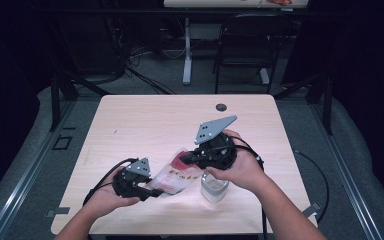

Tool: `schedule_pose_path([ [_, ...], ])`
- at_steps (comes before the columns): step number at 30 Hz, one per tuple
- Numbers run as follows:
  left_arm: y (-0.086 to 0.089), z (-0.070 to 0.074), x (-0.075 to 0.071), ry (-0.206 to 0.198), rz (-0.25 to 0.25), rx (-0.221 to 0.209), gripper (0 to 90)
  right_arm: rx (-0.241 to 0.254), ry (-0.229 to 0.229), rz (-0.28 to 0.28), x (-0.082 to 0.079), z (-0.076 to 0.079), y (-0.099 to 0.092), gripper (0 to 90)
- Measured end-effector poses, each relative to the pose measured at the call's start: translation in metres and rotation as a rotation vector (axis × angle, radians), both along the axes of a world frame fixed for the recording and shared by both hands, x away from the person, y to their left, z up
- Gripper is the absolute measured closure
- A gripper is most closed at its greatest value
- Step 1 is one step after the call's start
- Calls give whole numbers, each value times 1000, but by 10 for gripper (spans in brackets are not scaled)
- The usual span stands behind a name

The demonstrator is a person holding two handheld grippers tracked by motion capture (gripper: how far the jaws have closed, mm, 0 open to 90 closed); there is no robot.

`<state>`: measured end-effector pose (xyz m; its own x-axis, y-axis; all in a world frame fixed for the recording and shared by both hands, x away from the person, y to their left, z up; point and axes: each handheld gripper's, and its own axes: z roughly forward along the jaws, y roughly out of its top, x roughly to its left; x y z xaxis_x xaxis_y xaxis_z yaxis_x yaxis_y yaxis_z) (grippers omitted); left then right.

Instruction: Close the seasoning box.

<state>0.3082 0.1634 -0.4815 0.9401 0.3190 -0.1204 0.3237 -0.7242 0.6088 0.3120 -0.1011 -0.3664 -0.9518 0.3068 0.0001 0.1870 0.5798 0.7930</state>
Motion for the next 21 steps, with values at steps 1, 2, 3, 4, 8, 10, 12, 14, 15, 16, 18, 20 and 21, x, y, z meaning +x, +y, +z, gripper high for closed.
schedule_pose_path([
  [1, 0, 0, 0, 4, 2, -1, 639, 2, 3, -3, 0, -1, 0, 860],
  [2, 0, 0, 0, 6, 6, -2, 640, 3, 3, -5, 0, -1, -1, 856],
  [3, 0, 1, 0, 5, 7, 1, 641, -1, 2, -6, 0, -2, -2, 853],
  [4, 1, 2, -1, 2, 8, 5, 643, 0, 2, -10, 0, -2, -3, 852],
  [8, 3, 5, 0, -8, 11, 14, 649, 7, 5, -19, 0, -5, -7, 839],
  [10, 4, 6, 0, -10, 16, 18, 651, 6, 0, -25, 0, -7, -8, 827],
  [12, 5, 7, 1, -9, 14, 20, 655, 3, -5, -30, 0, -9, -10, 820],
  [14, 6, 8, 1, -6, 14, 23, 658, 1, 0, -33, 0, -11, -12, 815],
  [15, 6, 8, 1, -4, 14, 23, 660, -1, 2, -37, 0, -12, -13, 810],
  [16, 6, 9, 1, -4, 14, 25, 660, 0, 2, -37, 1, -13, -14, 807],
  [18, 6, 10, 1, -4, 15, 25, 663, 2, 6, -43, 1, -15, -16, 801],
  [20, 7, 12, 2, -6, 20, 30, 665, -1, 6, -49, 1, -16, -18, 798],
  [21, 7, 12, 2, -7, 18, 32, 667, -3, 5, -51, 1, -17, -18, 798],
])
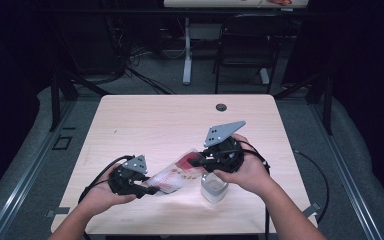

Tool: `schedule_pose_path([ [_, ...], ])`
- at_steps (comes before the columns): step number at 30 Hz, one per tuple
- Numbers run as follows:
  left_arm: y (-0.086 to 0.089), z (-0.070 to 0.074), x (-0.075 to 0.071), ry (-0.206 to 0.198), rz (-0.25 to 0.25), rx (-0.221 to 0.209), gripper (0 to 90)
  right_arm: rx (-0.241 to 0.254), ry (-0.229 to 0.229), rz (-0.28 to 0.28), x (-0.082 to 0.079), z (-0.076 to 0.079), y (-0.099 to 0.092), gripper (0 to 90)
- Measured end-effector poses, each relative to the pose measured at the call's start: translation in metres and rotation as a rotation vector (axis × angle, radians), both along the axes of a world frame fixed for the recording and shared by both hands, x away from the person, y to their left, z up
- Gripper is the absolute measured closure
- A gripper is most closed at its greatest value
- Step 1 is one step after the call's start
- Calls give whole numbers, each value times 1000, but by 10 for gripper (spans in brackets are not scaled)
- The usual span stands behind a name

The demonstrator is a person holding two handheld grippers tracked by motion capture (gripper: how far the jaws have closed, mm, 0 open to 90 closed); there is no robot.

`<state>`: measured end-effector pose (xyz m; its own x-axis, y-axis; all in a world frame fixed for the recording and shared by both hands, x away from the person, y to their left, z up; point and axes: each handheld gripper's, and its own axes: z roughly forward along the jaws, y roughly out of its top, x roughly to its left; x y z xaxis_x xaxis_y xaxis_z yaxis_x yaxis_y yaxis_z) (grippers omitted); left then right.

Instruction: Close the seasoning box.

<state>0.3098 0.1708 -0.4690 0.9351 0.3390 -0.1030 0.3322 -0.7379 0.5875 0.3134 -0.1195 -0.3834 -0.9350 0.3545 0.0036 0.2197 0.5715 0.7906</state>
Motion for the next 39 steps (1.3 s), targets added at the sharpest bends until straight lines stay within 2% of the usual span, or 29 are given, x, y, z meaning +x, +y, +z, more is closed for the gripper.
schedule_pose_path([
  [10, 1, 4, 1, 24, -2, 14, 677, 17, 28, -13, 2, -9, -7, 787],
  [20, 1, 9, 2, 24, -11, 49, 681, 26, 51, -27, 3, -19, -14, 776],
  [39, 0, 24, 2, 11, -16, 62, 687, 83, 53, -56, -2, -30, -31, 785],
])
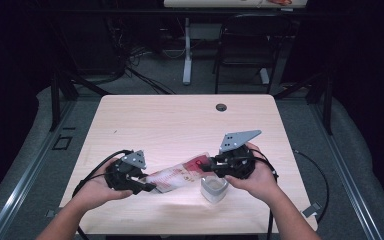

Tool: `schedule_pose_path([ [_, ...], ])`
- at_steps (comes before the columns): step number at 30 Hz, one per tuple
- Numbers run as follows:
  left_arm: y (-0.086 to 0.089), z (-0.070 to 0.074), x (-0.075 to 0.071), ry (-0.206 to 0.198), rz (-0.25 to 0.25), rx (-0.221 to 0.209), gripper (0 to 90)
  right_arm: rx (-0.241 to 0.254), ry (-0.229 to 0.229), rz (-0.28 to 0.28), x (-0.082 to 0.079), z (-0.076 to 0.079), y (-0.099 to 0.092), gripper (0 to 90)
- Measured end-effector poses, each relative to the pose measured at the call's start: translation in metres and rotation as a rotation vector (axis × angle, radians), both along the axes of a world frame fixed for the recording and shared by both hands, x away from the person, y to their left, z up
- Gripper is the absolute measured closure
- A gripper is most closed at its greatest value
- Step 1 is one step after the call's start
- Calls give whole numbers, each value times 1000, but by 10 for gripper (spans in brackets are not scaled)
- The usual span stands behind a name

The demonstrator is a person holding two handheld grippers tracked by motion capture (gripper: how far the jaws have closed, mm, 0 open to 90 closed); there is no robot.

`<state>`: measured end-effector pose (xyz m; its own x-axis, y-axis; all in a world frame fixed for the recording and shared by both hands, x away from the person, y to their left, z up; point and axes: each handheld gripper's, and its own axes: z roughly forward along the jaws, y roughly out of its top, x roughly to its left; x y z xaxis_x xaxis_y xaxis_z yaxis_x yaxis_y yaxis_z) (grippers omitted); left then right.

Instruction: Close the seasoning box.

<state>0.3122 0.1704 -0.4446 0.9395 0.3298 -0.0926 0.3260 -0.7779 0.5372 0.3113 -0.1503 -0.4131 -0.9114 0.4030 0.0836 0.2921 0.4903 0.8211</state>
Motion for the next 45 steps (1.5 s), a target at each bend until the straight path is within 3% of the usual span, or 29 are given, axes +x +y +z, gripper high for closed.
schedule_pose_path([
  [34, -9, 33, 11, -17, -9, 11, 693, 107, 41, -59, 0, -19, -25, 838],
  [45, -13, 37, 13, -17, -14, 11, 698, 124, 42, -76, -1, -24, -30, 842],
])
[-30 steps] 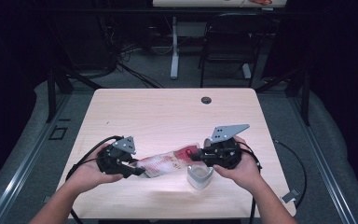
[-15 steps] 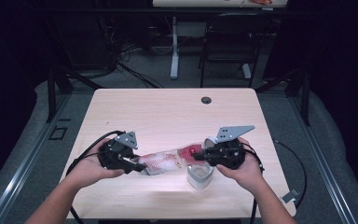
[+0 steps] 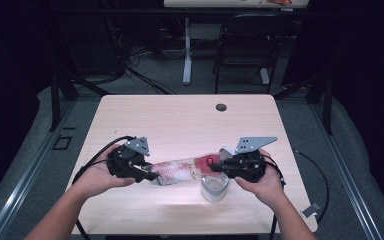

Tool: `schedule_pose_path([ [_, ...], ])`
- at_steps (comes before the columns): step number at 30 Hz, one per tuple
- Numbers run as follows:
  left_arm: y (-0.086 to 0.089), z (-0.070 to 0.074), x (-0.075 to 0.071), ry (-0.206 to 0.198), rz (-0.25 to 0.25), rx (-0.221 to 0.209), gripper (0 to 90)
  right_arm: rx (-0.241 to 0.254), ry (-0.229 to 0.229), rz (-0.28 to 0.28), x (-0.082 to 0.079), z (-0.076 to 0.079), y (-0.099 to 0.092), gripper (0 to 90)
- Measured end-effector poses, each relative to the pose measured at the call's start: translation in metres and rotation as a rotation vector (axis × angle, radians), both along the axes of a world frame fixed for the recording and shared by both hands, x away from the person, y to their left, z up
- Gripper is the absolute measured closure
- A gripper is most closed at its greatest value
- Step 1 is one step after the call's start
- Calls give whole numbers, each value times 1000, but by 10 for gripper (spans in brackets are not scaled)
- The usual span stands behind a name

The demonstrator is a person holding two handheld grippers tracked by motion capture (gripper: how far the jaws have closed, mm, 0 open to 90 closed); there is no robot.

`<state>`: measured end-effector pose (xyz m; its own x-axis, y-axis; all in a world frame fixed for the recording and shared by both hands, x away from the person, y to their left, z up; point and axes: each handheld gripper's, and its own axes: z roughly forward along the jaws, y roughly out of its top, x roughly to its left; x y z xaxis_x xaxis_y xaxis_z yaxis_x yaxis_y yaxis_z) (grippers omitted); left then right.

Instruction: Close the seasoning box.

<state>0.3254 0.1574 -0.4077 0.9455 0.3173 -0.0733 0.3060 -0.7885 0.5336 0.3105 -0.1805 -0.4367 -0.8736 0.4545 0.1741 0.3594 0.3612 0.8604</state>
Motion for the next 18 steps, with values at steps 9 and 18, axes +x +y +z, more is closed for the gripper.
schedule_pose_path([
  [9, -4, 8, 1, -9, -9, 20, 702, 28, -5, -12, -2, -2, -4, 843],
  [18, -5, 13, 1, -8, -11, 33, 704, 50, -12, -23, -4, -3, -5, 843],
])
